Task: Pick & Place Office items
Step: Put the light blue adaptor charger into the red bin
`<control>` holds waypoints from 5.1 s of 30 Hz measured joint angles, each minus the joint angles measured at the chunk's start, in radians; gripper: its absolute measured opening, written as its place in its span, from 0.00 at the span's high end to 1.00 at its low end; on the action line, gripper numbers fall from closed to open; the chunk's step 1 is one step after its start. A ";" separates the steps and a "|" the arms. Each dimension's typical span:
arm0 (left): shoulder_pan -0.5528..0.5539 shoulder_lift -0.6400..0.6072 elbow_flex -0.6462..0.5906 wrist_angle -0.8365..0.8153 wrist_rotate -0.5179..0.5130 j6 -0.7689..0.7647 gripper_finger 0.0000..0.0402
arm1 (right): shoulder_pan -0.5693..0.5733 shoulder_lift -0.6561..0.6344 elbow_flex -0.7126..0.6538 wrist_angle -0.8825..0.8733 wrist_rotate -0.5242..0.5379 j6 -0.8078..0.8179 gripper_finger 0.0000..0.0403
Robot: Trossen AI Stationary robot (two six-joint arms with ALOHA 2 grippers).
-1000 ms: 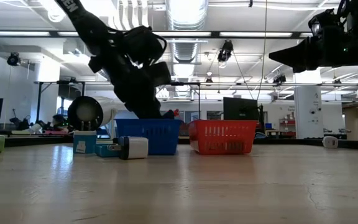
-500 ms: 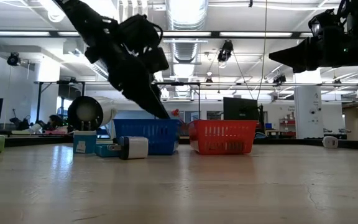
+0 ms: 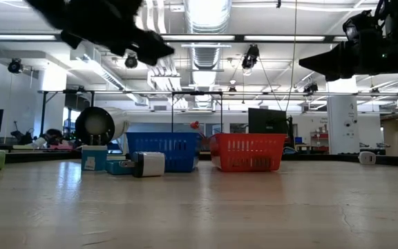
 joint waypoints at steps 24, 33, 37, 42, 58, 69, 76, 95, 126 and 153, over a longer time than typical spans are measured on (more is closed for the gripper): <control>0.048 -0.572 -0.437 0.313 -0.424 -0.109 0.56 | -0.001 0.012 0.000 0.015 0.001 -0.003 0.98; 0.089 -0.685 -0.440 0.187 -0.425 -0.134 0.86 | -0.001 0.012 0.000 0.013 0.001 -0.010 0.98; 0.109 -0.709 -0.440 0.160 -0.425 -0.155 0.97 | -0.001 0.012 0.000 0.013 0.001 -0.009 0.98; 0.117 -0.718 -0.440 0.137 -0.425 -0.156 0.98 | -0.001 0.012 0.000 0.013 0.001 -0.003 0.98; 0.137 -0.718 -0.442 0.015 -0.352 -0.104 0.99 | 0.000 0.012 -0.004 0.013 0.002 -0.004 0.98; 0.137 -0.705 -0.432 -0.139 -0.324 -0.084 0.99 | 0.000 0.012 -0.004 0.014 0.002 -0.013 0.98; 0.129 -0.668 -0.430 -0.115 -0.349 -0.258 0.94 | 0.000 0.012 -0.005 0.014 0.002 -0.001 0.98; 0.003 -0.416 -0.440 -0.169 -0.285 -0.388 0.37 | 0.000 0.012 -0.006 0.014 0.001 0.042 0.98; -0.021 -0.019 -0.434 0.027 -0.290 -0.328 0.32 | 0.000 0.013 -0.010 0.013 0.001 0.027 0.98; -0.021 -0.313 -0.431 0.259 -0.272 -0.272 0.64 | 0.017 0.013 -0.011 -0.003 -0.025 -0.026 0.98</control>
